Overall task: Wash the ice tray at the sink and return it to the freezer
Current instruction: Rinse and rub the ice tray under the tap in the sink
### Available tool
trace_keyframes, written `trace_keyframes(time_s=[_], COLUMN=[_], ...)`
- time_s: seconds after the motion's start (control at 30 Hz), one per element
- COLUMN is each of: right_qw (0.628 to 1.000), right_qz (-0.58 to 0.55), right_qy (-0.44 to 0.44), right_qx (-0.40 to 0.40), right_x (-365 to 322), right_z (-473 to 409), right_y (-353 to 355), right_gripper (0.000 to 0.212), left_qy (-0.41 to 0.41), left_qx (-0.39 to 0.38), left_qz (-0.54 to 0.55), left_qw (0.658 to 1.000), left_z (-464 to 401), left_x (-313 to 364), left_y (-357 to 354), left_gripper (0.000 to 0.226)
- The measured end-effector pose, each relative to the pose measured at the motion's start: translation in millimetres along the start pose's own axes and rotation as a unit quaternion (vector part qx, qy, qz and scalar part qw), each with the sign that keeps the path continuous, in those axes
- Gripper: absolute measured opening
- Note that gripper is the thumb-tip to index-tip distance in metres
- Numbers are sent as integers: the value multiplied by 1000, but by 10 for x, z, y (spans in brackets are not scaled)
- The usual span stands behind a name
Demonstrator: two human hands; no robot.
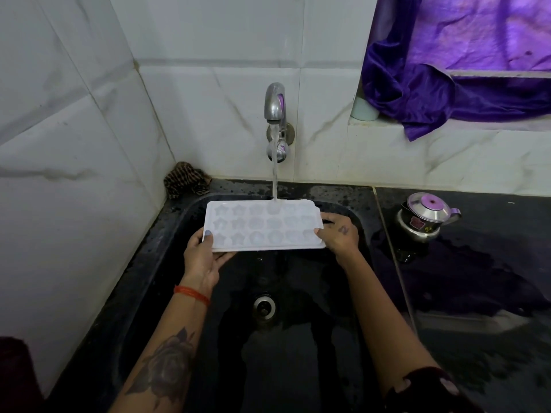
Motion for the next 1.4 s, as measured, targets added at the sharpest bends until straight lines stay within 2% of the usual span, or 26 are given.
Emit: trace_keyframes(time_s=[0.6, 0.8, 0.93, 1.13, 1.3, 1.4], right_qw=[998, 995, 995, 989, 963, 946], right_qz=[69, 85, 49, 36, 104, 158], right_qy=[3, 12, 66, 140, 249, 280], right_qx=[8, 48, 48, 6, -17, -41], right_x=[-25, -175, -381, -851, -1339, -1421], right_z=[-228, -365, -557, -893, -1072, -1127], right_y=[93, 114, -10, -210, -401, -477], right_gripper=[29, 32, 30, 43, 66, 62], left_qy=[49, 64, 59, 65, 60, 52], left_qx=[-13, -8, -4, -1, -2, -3], left_qz=[62, 64, 48, 51, 48, 47], left_qw=[997, 996, 997, 997, 997, 998], left_z=[-81, -69, -93, -137, -164, -173], left_x=[-145, -203, -219, -247, -230, -207], left_y=[-179, -226, -245, -231, -233, -243], left_gripper=[35, 35, 33, 33, 34, 34])
Point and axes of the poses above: each hand's wrist, its own z-axis away from the middle knuckle, its own y-axis out of the back of the hand, x = y × z, the point moved 7 cm from there along -z, towards the middle knuckle, and after that the axes turned 15 degrees about y, right-handed, at the moved point
